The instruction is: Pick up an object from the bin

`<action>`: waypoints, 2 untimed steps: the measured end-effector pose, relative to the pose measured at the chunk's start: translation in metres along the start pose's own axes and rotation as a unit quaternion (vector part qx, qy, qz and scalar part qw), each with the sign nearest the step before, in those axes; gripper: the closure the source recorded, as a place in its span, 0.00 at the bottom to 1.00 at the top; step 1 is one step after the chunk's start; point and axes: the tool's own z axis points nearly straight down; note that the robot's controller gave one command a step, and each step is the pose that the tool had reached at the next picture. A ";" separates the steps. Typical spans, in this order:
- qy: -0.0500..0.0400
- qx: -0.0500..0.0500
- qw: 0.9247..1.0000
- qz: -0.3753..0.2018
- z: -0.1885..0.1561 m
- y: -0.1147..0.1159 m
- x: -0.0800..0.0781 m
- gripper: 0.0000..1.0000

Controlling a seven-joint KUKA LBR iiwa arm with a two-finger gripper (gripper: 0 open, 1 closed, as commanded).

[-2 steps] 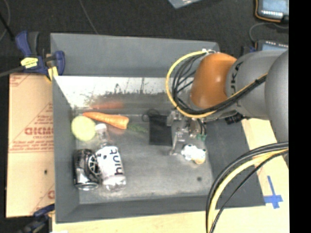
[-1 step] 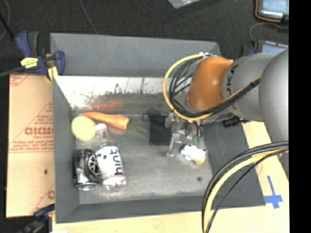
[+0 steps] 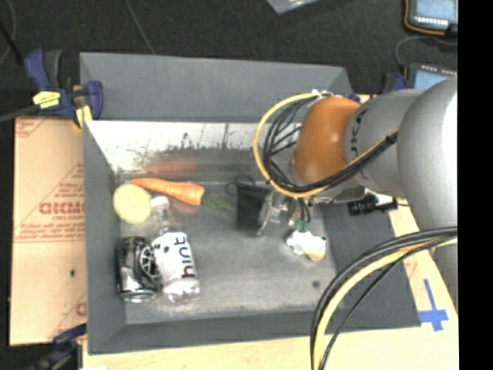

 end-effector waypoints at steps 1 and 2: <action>0.000 0.000 1.000 0.000 0.000 0.000 0.000 1.00; 0.001 0.001 0.996 -0.089 -0.014 0.009 0.016 1.00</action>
Offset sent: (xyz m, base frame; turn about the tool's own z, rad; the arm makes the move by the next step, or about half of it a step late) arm -0.0208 0.0271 0.0272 -0.3186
